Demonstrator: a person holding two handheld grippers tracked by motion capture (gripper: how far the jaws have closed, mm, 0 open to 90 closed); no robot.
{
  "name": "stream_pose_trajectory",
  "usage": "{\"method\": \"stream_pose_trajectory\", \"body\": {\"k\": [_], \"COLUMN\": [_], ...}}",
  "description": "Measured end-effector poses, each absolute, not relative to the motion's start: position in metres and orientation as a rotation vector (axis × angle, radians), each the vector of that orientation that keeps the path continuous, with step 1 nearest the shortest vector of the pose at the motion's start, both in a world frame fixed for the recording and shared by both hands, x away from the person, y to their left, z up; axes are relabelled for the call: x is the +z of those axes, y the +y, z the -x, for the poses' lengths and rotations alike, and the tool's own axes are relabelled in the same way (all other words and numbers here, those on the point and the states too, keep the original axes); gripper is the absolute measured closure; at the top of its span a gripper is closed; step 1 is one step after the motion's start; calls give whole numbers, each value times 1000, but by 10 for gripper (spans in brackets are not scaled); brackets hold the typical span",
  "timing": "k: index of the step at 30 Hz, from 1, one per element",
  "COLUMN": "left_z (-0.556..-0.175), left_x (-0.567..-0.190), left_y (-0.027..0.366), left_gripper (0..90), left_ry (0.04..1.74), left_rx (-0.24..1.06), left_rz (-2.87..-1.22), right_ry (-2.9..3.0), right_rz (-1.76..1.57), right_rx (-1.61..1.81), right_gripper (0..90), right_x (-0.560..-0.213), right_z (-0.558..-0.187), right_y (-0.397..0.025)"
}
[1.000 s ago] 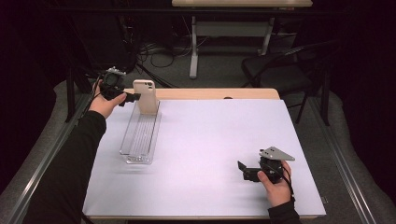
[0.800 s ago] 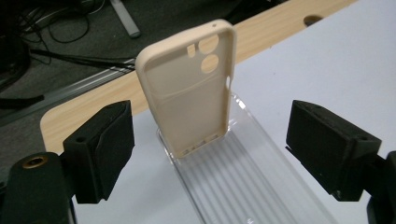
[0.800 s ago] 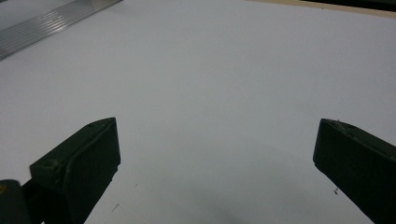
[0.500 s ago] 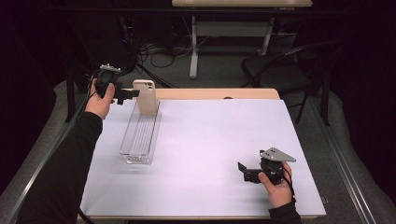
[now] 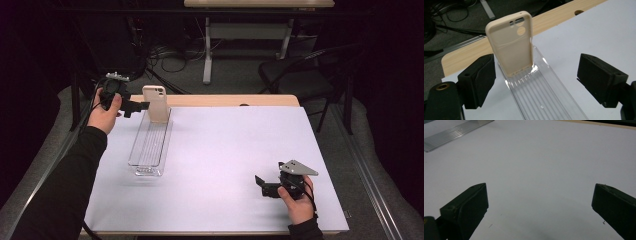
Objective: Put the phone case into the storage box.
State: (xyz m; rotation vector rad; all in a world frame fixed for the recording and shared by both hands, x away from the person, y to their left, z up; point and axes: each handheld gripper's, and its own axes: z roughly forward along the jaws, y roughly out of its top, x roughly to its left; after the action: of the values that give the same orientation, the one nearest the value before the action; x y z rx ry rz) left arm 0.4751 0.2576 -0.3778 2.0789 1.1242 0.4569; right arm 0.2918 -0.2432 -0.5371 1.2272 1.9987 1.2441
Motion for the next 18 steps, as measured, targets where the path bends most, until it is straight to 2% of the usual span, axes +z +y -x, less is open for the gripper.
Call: {"method": "stream_pose_trajectory", "body": {"k": [18], "left_z": [-425], "left_x": [-364], "left_y": [241], "left_gripper": [156], "left_ry": [1004], "left_rx": [414], "left_rz": [-2074], "right_ry": [2009], "right_rz": [-1230], "right_rx": [1240], "right_gripper": [2], "right_x": [-538], "right_z": [-291], "right_y": [-244]}}
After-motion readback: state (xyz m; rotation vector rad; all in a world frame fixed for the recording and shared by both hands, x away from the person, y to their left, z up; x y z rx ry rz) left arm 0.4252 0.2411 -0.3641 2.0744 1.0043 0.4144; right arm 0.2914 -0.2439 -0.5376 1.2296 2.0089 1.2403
